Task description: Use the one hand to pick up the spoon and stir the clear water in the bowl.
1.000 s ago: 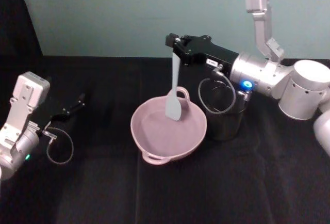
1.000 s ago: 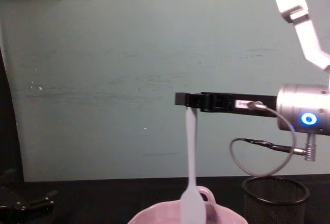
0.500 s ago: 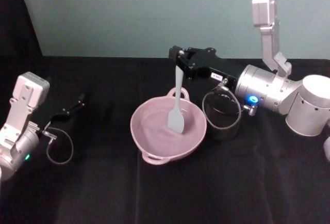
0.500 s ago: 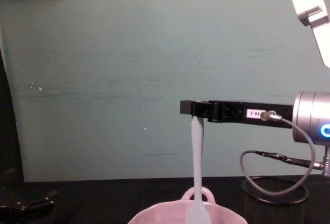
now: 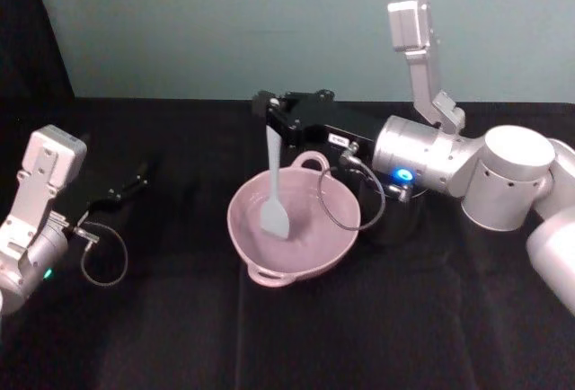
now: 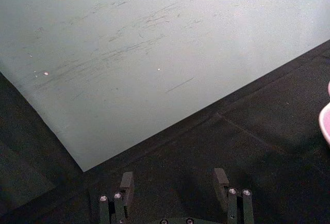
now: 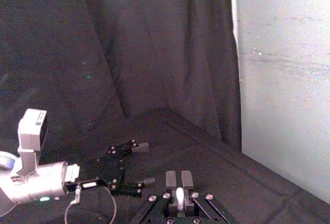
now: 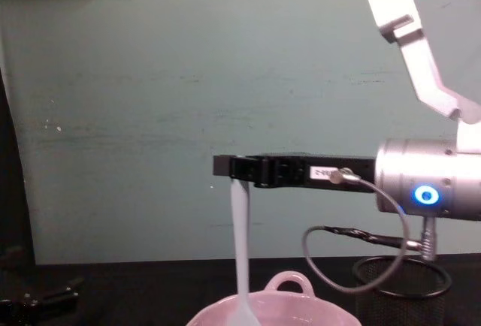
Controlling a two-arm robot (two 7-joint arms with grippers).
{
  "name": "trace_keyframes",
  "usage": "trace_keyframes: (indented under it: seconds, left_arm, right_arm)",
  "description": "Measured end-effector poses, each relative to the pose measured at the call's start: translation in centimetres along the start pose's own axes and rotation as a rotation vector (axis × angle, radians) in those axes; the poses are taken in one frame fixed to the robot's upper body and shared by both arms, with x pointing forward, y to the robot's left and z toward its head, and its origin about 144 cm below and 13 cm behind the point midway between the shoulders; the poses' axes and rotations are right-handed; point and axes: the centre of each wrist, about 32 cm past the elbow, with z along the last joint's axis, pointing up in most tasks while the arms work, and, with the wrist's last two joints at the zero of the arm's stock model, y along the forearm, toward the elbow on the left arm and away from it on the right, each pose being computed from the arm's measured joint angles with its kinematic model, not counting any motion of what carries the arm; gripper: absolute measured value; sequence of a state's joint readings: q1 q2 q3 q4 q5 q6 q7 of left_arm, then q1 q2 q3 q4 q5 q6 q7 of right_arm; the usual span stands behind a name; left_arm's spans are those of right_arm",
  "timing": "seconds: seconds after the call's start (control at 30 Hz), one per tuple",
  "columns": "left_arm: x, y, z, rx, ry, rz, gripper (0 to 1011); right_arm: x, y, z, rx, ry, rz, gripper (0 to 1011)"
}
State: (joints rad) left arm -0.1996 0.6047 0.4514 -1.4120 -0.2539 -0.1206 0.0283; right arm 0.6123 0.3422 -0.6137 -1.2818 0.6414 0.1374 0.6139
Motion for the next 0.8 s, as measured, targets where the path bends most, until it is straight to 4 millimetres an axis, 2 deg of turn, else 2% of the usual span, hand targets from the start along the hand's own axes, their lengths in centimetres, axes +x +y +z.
trace_keyframes:
  seconds: [0.23, 0.43, 0.7, 0.73, 0.8]
  left_arm:
    - [0.0, 0.0, 0.0, 0.000, 0.000, 0.000, 1011]
    - [0.0, 0.0, 0.0, 0.000, 0.000, 0.000, 1011]
    - [0.0, 0.0, 0.0, 0.000, 0.000, 0.000, 1011]
    - [0.0, 0.0, 0.0, 0.000, 0.000, 0.000, 1011]
    - [0.0, 0.0, 0.0, 0.000, 0.000, 0.000, 1011]
  right_arm:
    - [0.8, 1.5, 0.4, 0.002, -0.008, 0.013, 64]
    - [1.9, 2.0, 0.4, 0.002, -0.001, 0.002, 64]
    - [3.0, 1.0, 0.6, 0.011, 0.003, -0.037, 64]
    - [3.0, 0.2, 0.6, 0.016, 0.004, -0.056, 64]
    - [3.0, -0.2, 0.5, 0.018, 0.005, -0.064, 64]
